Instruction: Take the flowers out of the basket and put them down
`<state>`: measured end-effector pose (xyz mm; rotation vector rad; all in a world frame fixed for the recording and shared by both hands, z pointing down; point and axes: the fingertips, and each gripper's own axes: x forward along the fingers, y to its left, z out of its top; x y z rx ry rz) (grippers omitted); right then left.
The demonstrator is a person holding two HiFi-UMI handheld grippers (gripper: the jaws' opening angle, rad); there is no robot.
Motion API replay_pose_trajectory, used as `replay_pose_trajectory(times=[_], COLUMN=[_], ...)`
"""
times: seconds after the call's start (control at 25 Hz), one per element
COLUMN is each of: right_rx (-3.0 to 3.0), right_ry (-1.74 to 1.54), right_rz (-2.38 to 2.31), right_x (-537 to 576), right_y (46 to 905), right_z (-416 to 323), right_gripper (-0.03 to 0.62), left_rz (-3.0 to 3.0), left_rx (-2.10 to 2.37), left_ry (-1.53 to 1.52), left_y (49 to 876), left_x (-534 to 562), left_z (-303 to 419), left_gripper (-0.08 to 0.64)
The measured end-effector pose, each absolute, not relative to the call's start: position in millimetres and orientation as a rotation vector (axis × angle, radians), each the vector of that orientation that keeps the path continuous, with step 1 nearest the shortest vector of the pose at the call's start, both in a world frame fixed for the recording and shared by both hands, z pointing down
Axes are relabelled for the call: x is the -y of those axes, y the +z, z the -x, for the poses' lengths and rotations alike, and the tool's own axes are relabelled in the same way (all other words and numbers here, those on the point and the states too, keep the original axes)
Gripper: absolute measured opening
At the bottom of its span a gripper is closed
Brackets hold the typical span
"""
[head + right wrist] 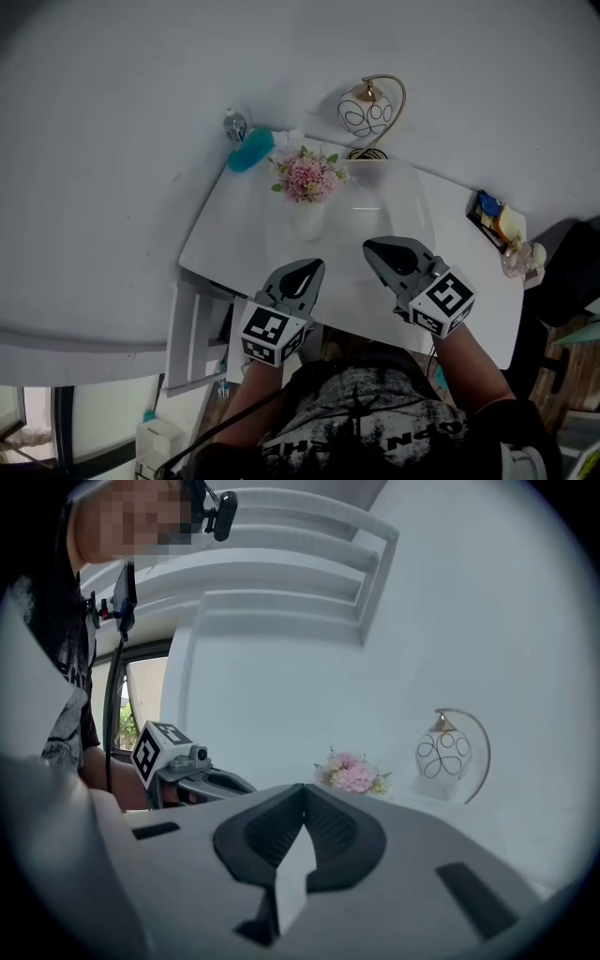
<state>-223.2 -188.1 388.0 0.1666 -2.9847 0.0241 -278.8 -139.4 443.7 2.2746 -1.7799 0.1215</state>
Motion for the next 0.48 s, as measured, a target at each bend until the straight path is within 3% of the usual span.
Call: replay_pose_trajectory(times=[0.48], right_rx=[2.872], right_ry=[-0.166], right_rz=[0.051], right_x=[219], right_y=[371], right_z=[267], right_gripper=[0.017], left_rz=[-2.253], left_rx=[1.834], left_ry=[0.101], left_y=[420], left_x=[146], left_z=[300], left_gripper=[0.014])
